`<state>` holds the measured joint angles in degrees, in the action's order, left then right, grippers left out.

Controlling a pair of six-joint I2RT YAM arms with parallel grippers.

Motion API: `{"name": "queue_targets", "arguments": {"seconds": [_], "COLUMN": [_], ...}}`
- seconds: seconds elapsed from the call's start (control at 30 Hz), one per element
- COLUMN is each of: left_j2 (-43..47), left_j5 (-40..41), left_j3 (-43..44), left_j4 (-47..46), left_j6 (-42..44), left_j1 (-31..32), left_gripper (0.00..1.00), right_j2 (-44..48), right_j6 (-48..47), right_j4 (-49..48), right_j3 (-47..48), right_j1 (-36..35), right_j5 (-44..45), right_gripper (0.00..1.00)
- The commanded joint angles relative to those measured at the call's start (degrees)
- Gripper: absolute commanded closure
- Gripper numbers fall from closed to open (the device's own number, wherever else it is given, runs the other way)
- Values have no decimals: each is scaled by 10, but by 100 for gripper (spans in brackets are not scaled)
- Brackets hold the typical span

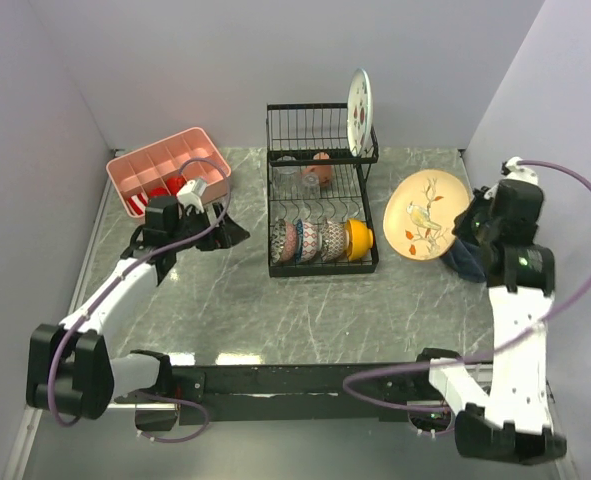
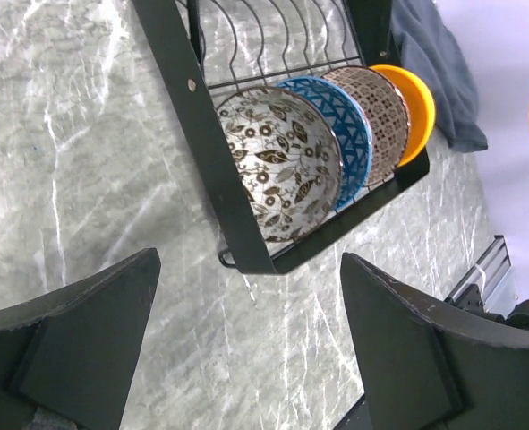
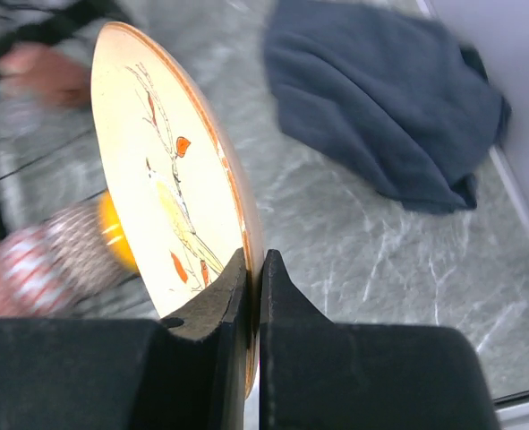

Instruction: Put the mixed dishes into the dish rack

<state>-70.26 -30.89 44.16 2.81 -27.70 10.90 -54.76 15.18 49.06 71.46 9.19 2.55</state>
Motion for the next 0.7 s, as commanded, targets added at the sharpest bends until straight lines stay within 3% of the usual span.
{"name": "queue_targets", "arguments": {"seconds": [0.0,0.23,0.4,0.53,0.67], "left_j2": [49,72,79,93,103], "left_j5": [-12,-4,0,0,-3], "left_j3": [-37,-51,-50,-62,-75], "left_j4": [-60,-69,-58,-52,-59], "left_j6": [-22,-24,-19,-21,-34], "left_j1": [-2,-8,-25,-40,-60], "left_gripper": [12,12,12,12,12], "right_j2": [41,0,-67,-126,-215], "right_j6": [-40,-60,-74,-95,-130], "right_j4": [-1,-13,-34,-55,-89], "right_j3": [111,244,324,411,492], "right_j1": [-5,-51,-115,-193,-274], "right_j5": [-59,-216,-217,-130,42], "right_gripper": [100,100,100,100,100]}}
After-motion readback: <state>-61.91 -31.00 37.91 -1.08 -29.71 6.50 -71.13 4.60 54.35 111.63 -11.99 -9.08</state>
